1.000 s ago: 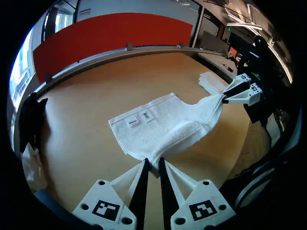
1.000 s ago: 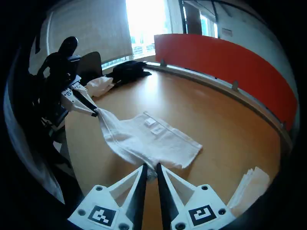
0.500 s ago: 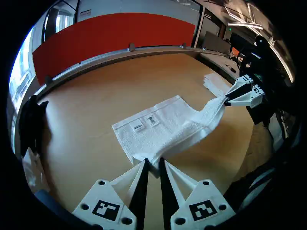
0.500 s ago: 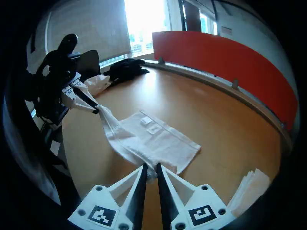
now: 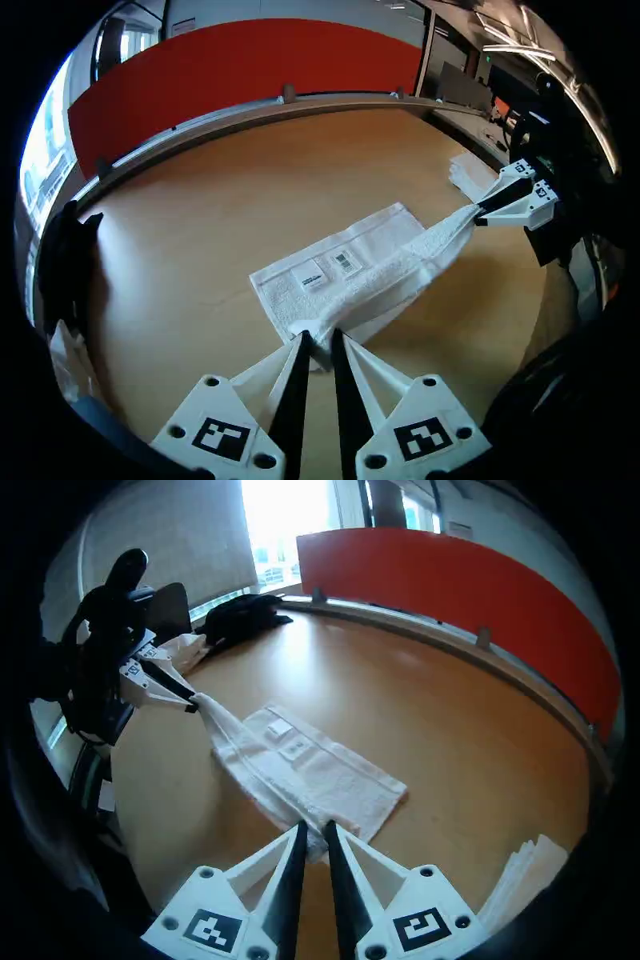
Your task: Fold towel
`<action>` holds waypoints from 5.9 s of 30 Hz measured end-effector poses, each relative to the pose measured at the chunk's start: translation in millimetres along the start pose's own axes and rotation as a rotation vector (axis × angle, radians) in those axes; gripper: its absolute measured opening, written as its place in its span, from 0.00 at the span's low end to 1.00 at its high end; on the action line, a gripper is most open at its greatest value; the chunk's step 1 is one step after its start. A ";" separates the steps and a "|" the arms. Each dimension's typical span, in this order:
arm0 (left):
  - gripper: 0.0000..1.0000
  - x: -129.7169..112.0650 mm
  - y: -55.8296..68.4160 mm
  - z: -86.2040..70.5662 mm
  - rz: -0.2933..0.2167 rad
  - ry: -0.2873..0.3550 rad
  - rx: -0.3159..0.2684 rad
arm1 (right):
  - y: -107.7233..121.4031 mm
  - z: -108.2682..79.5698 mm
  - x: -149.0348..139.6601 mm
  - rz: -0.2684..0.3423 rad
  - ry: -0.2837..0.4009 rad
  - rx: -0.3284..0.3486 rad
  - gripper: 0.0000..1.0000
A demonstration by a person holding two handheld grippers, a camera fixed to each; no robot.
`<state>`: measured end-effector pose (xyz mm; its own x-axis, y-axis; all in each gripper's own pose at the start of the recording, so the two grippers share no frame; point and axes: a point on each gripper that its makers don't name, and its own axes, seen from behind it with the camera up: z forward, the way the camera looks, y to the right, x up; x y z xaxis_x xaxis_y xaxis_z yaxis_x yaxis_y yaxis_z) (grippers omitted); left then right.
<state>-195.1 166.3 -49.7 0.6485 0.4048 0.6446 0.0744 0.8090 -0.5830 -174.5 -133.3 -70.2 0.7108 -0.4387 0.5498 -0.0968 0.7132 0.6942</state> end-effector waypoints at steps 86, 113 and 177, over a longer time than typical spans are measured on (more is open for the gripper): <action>0.94 -4.1 -67.3 64.7 -0.010 -0.041 0.171 | 77.9 52.0 -21.0 0.110 -0.065 -0.206 1.00; 0.94 -47.2 -45.1 32.1 -0.120 -0.050 0.188 | 40.3 24.2 -42.1 0.131 -0.060 -0.187 1.00; 0.94 -130.9 -64.9 -51.2 -0.349 -0.065 0.362 | 37.2 36.8 -85.6 -0.104 -0.213 -0.026 0.34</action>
<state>-246.1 38.9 -121.7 0.5824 0.1000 0.8067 0.0039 0.9920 -0.1258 -264.6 -89.3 -74.3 0.5527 -0.6144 0.5632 -0.0103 0.6706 0.7417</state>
